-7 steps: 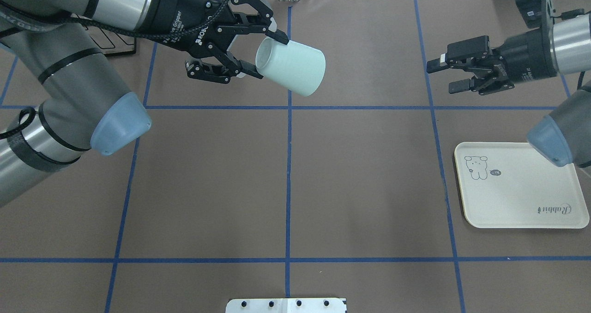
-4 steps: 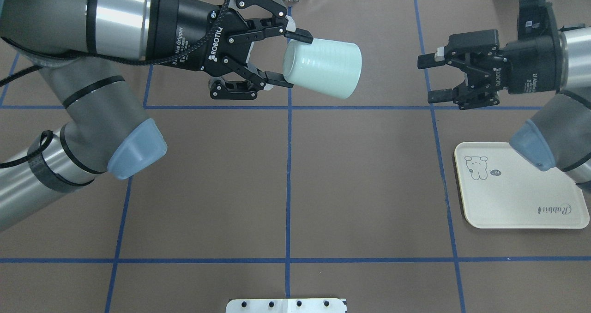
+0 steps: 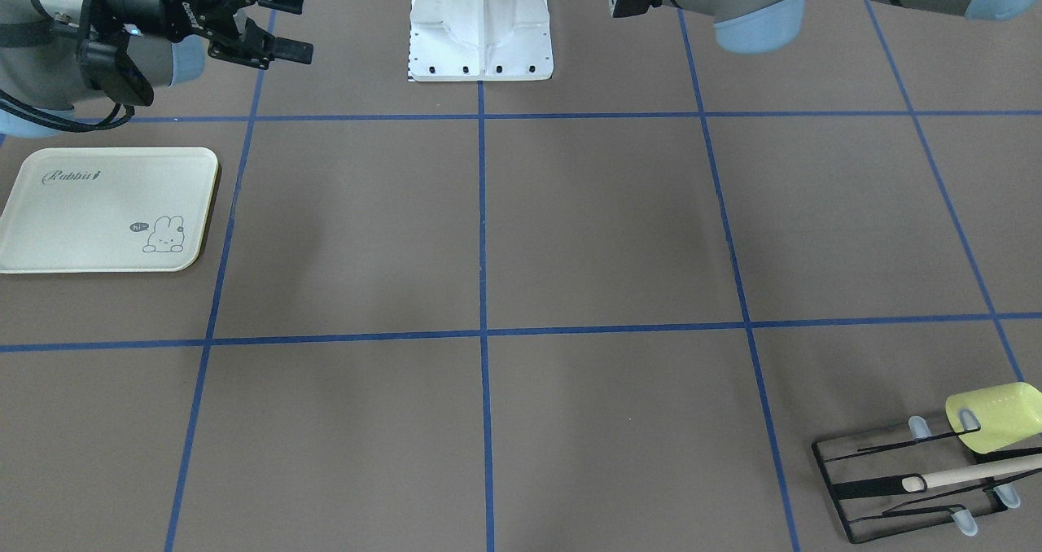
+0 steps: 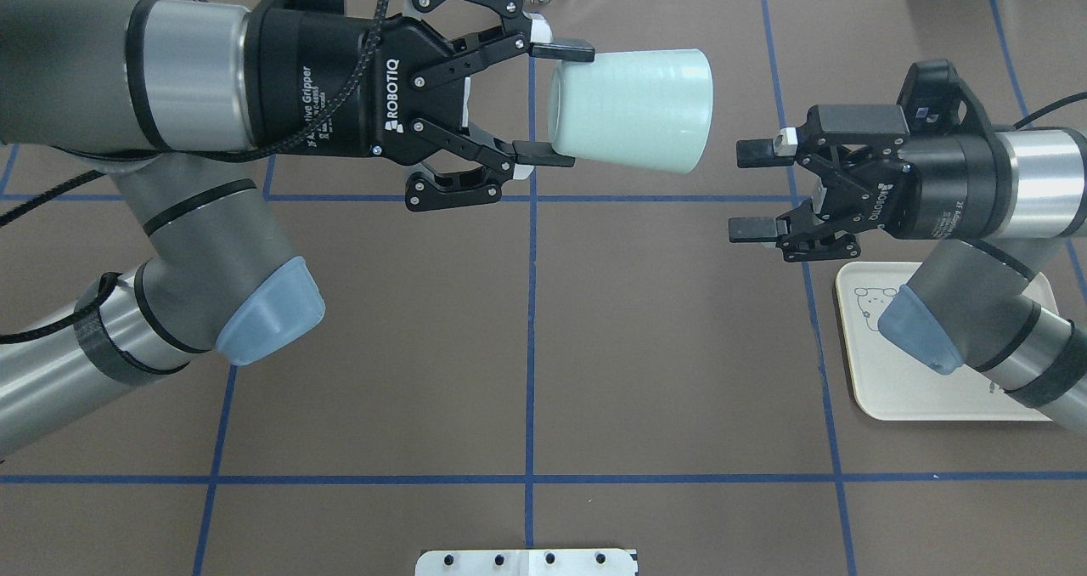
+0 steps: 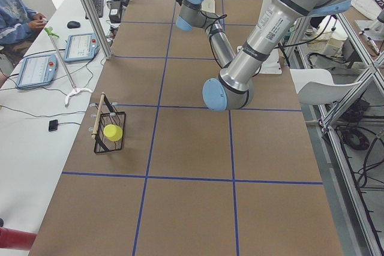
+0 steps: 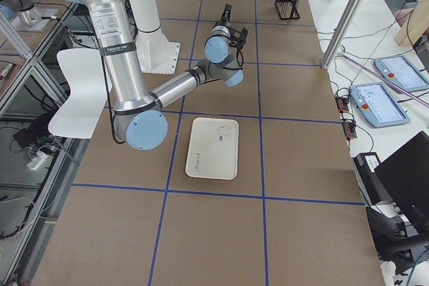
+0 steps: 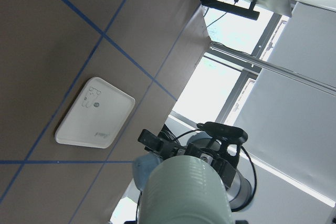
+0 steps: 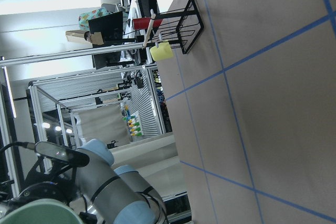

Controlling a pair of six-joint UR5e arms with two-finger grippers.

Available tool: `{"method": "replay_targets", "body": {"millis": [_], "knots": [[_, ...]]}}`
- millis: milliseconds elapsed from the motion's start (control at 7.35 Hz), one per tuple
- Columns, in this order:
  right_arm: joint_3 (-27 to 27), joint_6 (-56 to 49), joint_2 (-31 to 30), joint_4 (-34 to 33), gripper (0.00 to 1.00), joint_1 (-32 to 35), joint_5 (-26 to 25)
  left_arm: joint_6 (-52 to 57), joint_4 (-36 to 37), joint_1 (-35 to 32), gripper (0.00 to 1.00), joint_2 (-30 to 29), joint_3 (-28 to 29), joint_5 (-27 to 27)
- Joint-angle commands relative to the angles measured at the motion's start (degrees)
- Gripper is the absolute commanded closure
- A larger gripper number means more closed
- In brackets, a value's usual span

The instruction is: Left arm grabs green cup and hands to right arm on tray

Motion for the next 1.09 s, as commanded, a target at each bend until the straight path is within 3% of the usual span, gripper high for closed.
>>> {"method": "replay_targets", "body": {"millis": [0,953], "knots": [[-0.36,4.11,0.82,5.38,0.06,-2.89,-4.48,-1.21,-2.63,0.79,1.0,1.05,0.19,0.8],[-0.8,4.29,4.25,5.29,0.08,-5.26,-9.22,-0.95,-1.67,5.44,1.0,0.18,0.28,6.33]]}}
